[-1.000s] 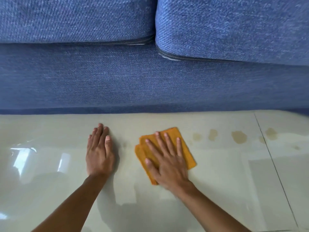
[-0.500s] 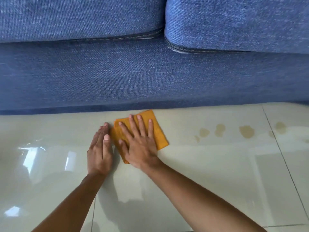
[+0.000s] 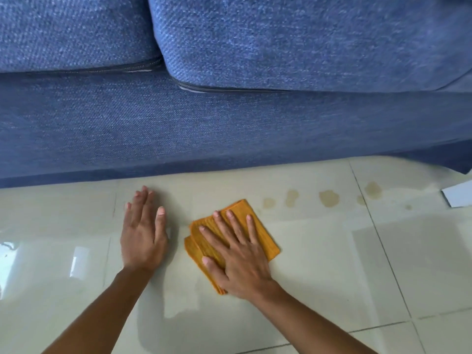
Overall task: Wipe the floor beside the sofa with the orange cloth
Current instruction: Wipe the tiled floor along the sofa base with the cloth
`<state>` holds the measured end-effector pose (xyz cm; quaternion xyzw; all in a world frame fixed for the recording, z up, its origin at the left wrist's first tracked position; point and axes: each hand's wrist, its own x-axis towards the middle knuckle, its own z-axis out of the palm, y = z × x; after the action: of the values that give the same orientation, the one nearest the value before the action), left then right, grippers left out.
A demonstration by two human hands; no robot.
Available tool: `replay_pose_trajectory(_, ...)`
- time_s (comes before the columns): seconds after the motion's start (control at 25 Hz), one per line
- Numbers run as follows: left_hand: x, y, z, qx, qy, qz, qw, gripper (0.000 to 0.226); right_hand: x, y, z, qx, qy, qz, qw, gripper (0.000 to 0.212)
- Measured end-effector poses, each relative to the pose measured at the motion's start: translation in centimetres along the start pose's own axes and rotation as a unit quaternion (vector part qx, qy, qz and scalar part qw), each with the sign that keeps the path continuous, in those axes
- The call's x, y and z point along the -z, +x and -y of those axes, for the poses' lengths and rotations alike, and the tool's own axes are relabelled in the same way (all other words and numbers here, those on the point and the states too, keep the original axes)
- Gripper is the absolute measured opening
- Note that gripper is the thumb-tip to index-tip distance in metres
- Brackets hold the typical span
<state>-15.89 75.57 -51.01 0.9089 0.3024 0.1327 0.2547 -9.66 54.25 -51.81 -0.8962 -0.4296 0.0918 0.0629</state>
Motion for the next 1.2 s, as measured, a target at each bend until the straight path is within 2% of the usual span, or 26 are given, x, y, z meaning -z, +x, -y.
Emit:
replay_pose_trajectory(0.24, -3.8, 0.3, -5.5, -0.065, 0.044, 0.055, 0.995, 0.068, 0.5, -3.0, -5.6, -0.111, -0.017, -0.012, 0.994, 0.066)
replay_pose_trajectory(0.52, -4.8, -0.7, -5.4, -0.081, 0.089, 0.083, 0.989, 0.072, 1.1, -3.5, -13.4, -0.224, -0.055, -0.028, 0.973, 0.066)
replay_pose_trajectory(0.72, -5.1, -0.7, -5.4, -0.083, 0.089, 0.089, 0.989, 0.072, 1.9, 0.8, -14.6, -0.253, -0.047, -0.023, 0.966, 0.067)
replay_pose_trajectory(0.88, -5.2, -0.7, -5.3, -0.081, 0.081, 0.089, 0.989, 0.072, 1.8, 4.5, -11.6, -0.246, -0.024, -0.030, 0.968, 0.068)
replay_pose_trajectory(1.04, -5.0, -0.6, -5.4, -0.077, 0.067, 0.096, 0.990, 0.073, 1.3, 5.5, -6.8, -0.189, -0.001, -0.026, 0.982, 0.066)
replay_pose_trajectory(1.2, -3.8, 0.3, -5.6, -0.069, 0.057, 0.129, 0.988, 0.081, 0.8, 2.7, -4.7, -0.119, 0.000, -0.020, 0.993, 0.065)
